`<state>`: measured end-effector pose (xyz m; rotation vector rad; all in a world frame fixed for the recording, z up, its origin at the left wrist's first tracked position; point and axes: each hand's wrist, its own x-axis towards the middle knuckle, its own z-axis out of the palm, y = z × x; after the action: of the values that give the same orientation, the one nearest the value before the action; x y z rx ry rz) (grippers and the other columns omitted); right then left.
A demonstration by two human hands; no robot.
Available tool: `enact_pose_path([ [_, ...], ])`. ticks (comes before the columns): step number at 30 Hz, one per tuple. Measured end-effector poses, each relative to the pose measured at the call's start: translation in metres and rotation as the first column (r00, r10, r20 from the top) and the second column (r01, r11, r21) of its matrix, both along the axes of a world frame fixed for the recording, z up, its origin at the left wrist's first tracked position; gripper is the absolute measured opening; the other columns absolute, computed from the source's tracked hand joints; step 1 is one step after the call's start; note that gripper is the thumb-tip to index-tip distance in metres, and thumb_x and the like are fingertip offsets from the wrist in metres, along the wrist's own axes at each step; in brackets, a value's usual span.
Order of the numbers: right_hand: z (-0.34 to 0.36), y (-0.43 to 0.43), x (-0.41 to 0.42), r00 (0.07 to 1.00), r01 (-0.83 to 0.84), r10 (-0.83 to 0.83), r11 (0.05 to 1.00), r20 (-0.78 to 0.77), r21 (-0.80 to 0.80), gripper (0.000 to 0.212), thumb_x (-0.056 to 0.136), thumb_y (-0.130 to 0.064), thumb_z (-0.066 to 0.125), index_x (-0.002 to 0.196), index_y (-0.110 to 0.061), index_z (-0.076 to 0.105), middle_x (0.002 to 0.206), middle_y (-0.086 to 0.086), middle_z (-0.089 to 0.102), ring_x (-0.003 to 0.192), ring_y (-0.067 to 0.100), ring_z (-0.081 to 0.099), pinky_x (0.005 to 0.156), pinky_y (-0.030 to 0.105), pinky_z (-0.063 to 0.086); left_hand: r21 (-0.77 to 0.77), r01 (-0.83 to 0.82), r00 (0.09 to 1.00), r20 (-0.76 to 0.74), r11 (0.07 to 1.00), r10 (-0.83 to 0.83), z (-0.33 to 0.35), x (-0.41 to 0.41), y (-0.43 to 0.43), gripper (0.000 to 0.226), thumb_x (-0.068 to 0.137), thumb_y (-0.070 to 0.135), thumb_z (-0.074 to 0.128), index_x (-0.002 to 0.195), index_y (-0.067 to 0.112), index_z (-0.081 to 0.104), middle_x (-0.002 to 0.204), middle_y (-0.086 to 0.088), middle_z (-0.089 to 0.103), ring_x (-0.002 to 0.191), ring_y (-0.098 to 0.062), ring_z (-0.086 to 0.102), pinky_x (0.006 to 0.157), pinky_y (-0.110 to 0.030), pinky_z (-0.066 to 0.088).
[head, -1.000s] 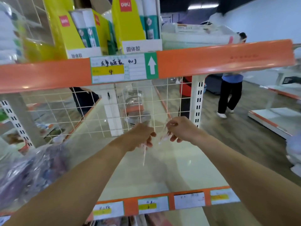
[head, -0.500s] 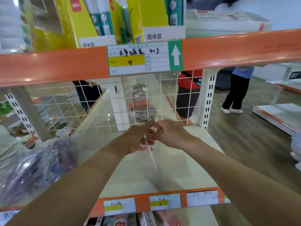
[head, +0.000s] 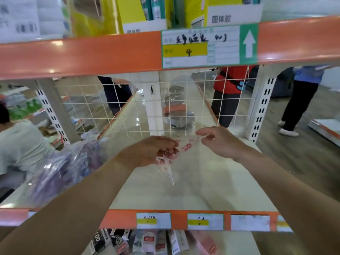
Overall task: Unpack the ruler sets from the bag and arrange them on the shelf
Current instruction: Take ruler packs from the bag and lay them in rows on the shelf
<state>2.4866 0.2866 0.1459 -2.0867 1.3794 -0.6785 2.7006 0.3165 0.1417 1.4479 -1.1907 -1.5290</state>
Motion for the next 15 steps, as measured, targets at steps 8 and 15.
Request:
enact_pose_path([
  [8,-0.008,0.001,0.006,0.998,-0.023,0.021,0.999,-0.061,-0.028,0.031,0.086,-0.025,0.068,0.117,-0.019,0.068,0.101,-0.004,0.068,0.092,0.011,0.061,0.081,0.022,0.046,-0.006,-0.141,0.982,0.124,0.990,0.141,0.005,0.004,-0.002,0.004,0.085,0.008,0.067,0.088,0.006,0.067,0.073,-0.010,0.073,0.072,-0.023,0.063,0.087,-0.044,0.044],
  [15,-0.018,-0.004,0.026,0.966,-0.032,0.017,0.998,-0.258,-0.053,0.024,0.089,-0.027,0.061,0.104,-0.010,0.070,0.094,0.006,0.069,0.087,0.024,0.062,0.078,0.031,0.049,-0.035,-0.392,0.909,0.136,0.919,0.393,0.002,0.024,-0.011,0.005,0.089,0.008,0.059,0.090,0.005,0.063,0.073,-0.006,0.067,0.060,-0.018,0.061,0.063,-0.029,0.045],
])
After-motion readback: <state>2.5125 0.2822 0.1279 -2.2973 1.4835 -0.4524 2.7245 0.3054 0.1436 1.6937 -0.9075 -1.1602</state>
